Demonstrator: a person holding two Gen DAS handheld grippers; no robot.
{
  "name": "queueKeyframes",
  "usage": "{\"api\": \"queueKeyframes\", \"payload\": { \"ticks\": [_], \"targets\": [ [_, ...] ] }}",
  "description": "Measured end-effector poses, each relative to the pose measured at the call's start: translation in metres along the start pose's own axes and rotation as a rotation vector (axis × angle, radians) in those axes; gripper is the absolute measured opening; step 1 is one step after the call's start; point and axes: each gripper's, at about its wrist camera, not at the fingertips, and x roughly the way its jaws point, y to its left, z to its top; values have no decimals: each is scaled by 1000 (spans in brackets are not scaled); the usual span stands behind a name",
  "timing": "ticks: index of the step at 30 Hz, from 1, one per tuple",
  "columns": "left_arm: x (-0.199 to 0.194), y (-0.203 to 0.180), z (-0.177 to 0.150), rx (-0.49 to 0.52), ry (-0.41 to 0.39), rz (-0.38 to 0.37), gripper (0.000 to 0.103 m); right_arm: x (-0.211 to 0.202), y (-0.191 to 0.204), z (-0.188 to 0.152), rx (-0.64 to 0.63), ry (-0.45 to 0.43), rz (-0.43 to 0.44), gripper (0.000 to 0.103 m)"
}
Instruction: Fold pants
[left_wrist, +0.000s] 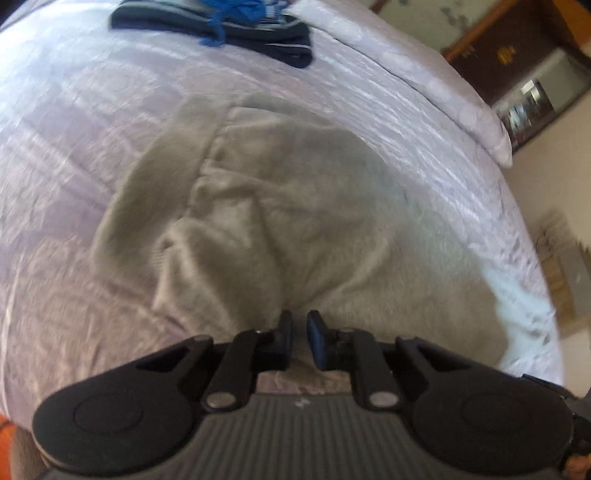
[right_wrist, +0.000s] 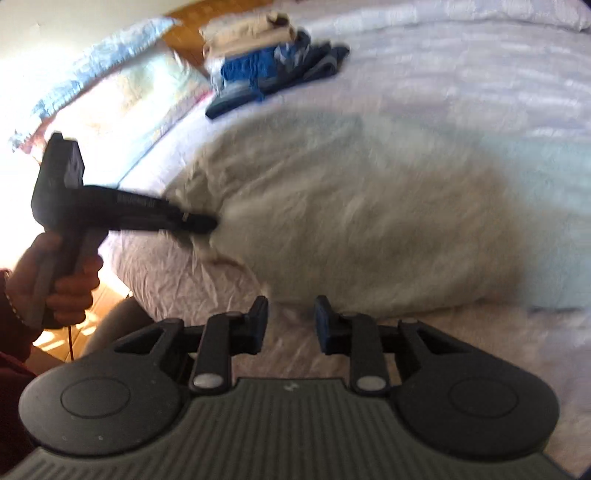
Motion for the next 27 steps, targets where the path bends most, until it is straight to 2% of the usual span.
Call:
{"api": "queueKeyframes", "payload": {
  "ticks": [2,5,10,14,17,19,20,22,23,24,25,26,27],
  "targets": [
    [-11,2,6,-18,-18,0,22,-24,-17,11,30,-88,-34,30],
    [-20,-17,23,34,-56,-11,23,-64,-56,30,69,-201,-192,31],
    [6,-99,59,244,-73,-23,29,-130,-143,50,149,-327,-519,31],
    [55,-172,71,400,-36,-76,34,-174,-218,54,235,-396,-735,45],
    [94,-197,73,409,3,-108,35,-183,-267,59,303,-359,-771,49],
    [114,-199,72,376,28,-110,35,-176,-283,64,299,-334,-758,60],
    [122,-200,71,360,42,-108,35,-173,-287,62,284,-321,-758,69],
    [133,-202,69,356,64,-91,35,-159,-292,63,226,-262,-758,71],
    [138,-204,68,368,69,-75,35,-150,-294,63,185,-220,-774,69],
    [141,-206,68,383,70,-58,35,-141,-298,63,143,-173,-785,60],
    [145,-208,68,396,71,-46,36,-136,-304,61,109,-119,-778,46],
    [149,-209,68,400,71,-33,39,-131,-312,56,90,-66,-766,22],
    [154,-210,69,400,73,-17,39,-126,-314,50,62,-55,-770,20]
  ]
}}
